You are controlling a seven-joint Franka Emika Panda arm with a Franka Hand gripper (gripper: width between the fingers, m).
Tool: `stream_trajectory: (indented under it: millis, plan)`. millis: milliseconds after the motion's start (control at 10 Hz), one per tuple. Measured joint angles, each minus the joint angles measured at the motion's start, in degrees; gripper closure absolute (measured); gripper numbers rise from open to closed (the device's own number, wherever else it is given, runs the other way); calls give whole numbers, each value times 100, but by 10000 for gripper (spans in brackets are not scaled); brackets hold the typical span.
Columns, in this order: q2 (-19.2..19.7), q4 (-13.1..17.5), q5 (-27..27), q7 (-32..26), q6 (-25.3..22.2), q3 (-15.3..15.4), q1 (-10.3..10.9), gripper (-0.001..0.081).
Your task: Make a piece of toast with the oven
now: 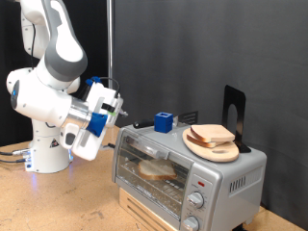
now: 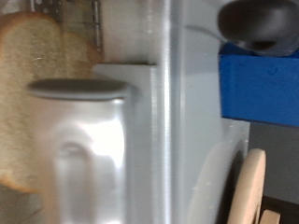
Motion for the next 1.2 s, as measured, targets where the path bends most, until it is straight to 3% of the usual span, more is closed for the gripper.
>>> stream_trajectory:
  millis: [400,500,600,700,900,1000,1200]
  plan:
    - [-75,-35,-96,-175,-276,-474,-434,-2]
    - [-61,-37,-96,-167,-275,-457,-431,-2]
    - [-4,42,-436,-73,-577,-476,-440,-2]
    - [126,281,-890,147,-1002,-522,-447,-2]
    - [674,1089,-1717,564,-1787,-548,-447,-2]
    - [941,1403,-1715,660,-1865,-541,-443,-2]
    - [1196,1610,-1075,686,-1337,-492,-432,-2]
